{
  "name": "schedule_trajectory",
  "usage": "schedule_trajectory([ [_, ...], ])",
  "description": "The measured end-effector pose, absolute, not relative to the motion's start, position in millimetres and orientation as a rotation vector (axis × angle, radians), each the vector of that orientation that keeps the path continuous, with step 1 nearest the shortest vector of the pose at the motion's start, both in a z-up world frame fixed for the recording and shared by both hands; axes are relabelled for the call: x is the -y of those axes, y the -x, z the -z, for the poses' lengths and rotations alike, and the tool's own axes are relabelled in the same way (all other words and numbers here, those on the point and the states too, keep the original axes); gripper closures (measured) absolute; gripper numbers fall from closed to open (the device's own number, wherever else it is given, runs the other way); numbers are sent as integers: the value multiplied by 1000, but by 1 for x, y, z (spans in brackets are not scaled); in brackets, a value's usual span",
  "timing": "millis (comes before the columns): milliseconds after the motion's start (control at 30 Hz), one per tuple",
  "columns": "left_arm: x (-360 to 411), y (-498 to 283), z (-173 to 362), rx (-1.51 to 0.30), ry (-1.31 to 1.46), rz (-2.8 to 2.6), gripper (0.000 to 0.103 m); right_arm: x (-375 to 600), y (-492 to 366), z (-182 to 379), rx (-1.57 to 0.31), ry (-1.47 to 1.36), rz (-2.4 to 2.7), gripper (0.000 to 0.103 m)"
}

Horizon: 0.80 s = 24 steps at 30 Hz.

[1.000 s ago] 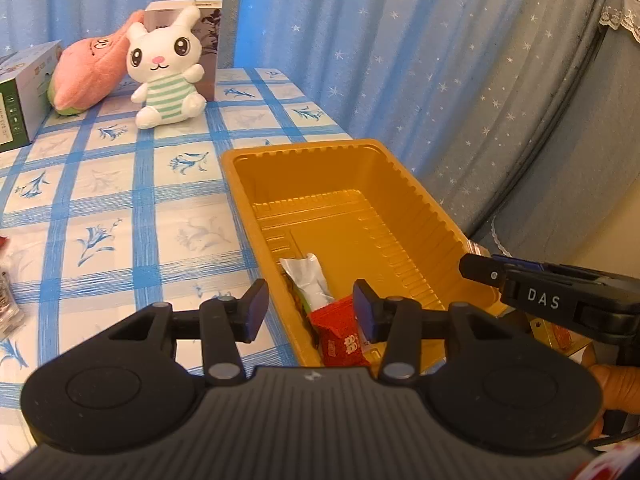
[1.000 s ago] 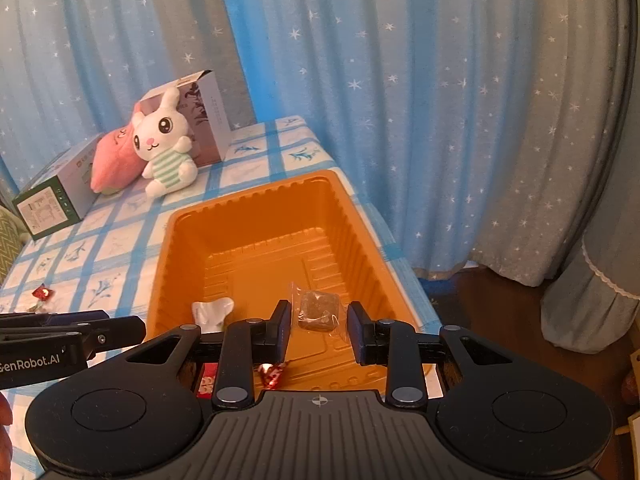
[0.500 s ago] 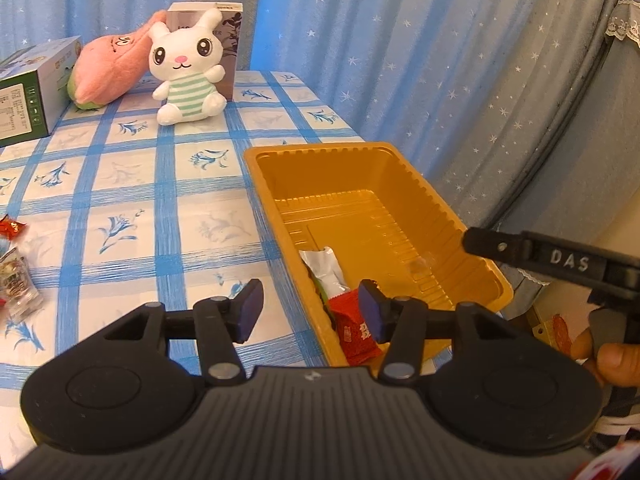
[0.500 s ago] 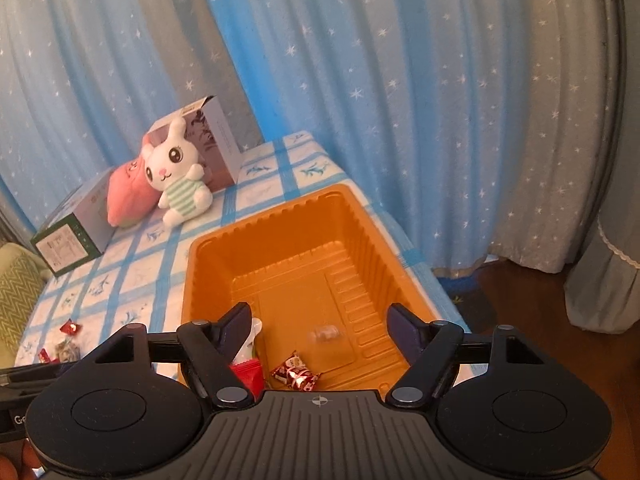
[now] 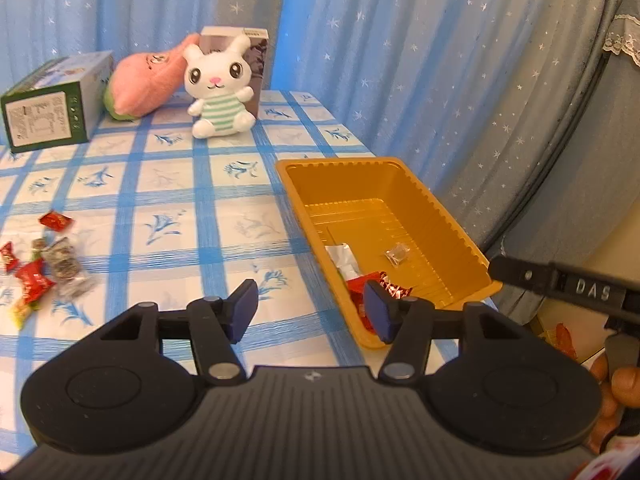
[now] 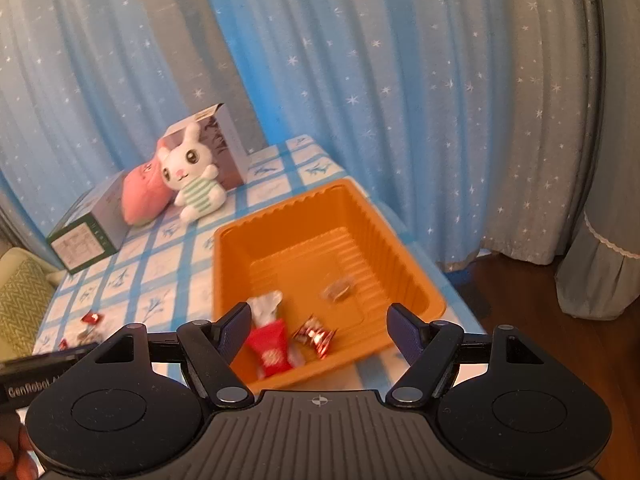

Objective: Organize snacks
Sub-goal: 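Withdraw both open tools from the tray back over the loose candies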

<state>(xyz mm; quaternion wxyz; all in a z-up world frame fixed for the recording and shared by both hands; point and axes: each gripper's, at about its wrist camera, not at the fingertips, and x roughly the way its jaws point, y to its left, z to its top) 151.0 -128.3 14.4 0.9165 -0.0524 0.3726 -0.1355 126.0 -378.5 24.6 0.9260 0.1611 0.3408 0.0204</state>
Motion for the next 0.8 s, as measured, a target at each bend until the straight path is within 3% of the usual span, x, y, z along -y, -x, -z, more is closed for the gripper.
schedule_trajectory([
  [800,34,-80,-36,-726,96,163,28,276,-74,-28,-759,-219,-168,29],
])
